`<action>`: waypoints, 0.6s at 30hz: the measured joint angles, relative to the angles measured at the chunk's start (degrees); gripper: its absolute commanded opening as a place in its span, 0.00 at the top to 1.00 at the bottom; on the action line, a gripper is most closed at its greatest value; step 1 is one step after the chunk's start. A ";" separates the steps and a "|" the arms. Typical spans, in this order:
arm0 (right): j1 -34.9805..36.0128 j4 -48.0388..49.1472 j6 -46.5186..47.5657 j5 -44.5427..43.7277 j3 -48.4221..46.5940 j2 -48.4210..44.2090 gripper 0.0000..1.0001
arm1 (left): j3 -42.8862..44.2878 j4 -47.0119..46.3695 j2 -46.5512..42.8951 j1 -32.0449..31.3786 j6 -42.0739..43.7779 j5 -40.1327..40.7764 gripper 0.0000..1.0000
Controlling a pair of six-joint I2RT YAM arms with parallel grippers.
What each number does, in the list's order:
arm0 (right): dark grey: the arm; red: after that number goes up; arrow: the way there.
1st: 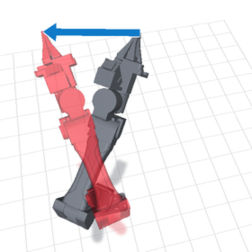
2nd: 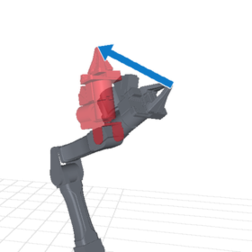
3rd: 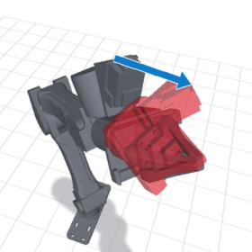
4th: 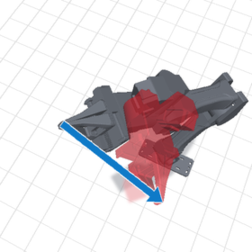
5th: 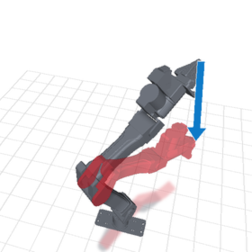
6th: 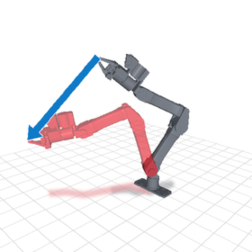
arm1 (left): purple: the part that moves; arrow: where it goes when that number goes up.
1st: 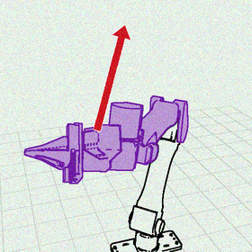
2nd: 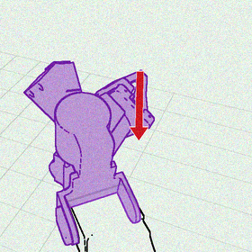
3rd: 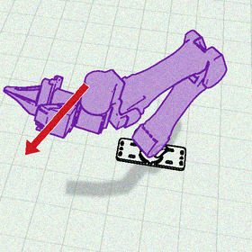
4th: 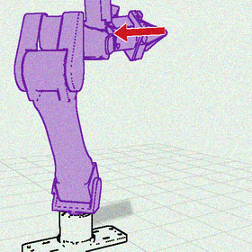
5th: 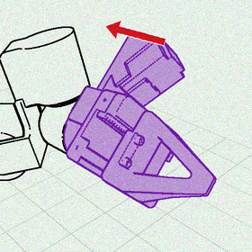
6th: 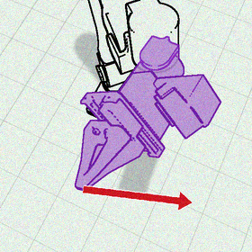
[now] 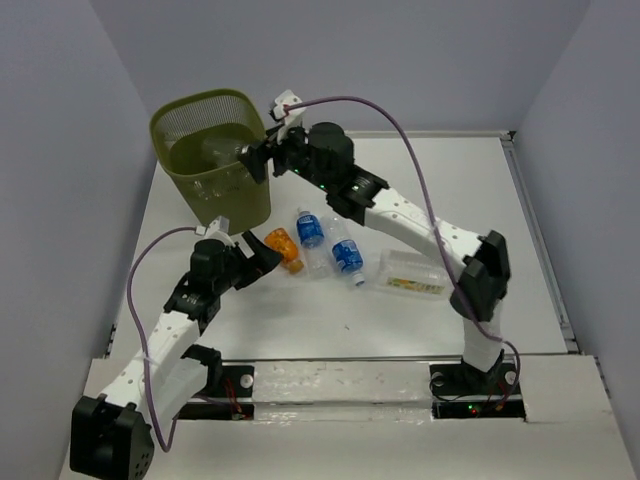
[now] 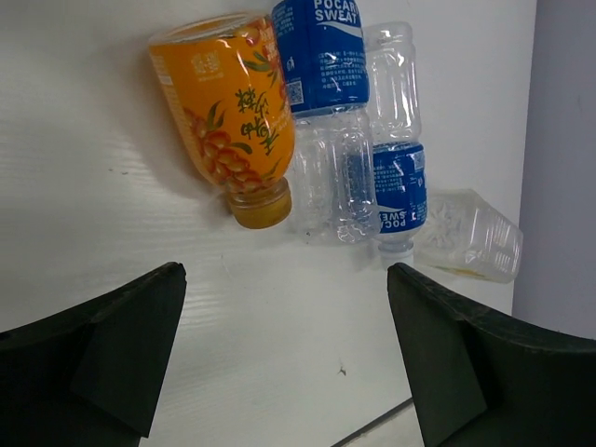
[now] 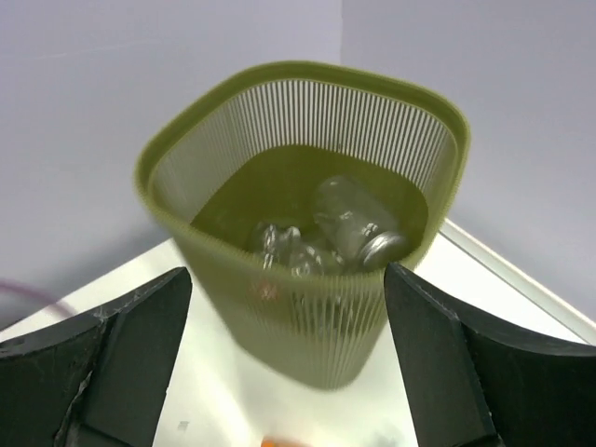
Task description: Put the plastic bottles in the bin
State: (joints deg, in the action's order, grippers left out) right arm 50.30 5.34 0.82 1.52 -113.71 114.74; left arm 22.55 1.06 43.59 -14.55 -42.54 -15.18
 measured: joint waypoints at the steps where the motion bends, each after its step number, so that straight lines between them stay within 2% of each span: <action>1: 0.00 0.81 -0.24 -0.09 4.46 -3.63 0.12 | 0.09 -1.14 1.64 -1.62 -0.59 1.01 0.01; 5: -0.59 4.42 -1.95 -2.25 22.67 -19.78 0.11 | 1.31 -3.43 7.76 -7.58 -2.32 5.35 0.01; 8: -4.61 6.03 -6.54 -1.81 38.51 -30.64 0.09 | 2.75 -5.33 13.03 -9.88 -3.08 8.44 0.01; 13: -12.90 3.34 -11.08 -0.81 50.23 -32.50 0.05 | 5.16 -6.97 19.41 -10.16 -3.87 16.11 0.01; 18: -17.64 -1.68 -13.70 2.45 53.72 -30.97 0.05 | 7.04 -8.41 22.38 -10.51 -3.98 22.73 0.01</action>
State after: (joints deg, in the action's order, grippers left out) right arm 32.67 3.66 -12.88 3.97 -59.99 83.77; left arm 29.58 -7.35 65.98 -25.06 -46.52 7.55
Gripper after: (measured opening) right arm 0.944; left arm 0.989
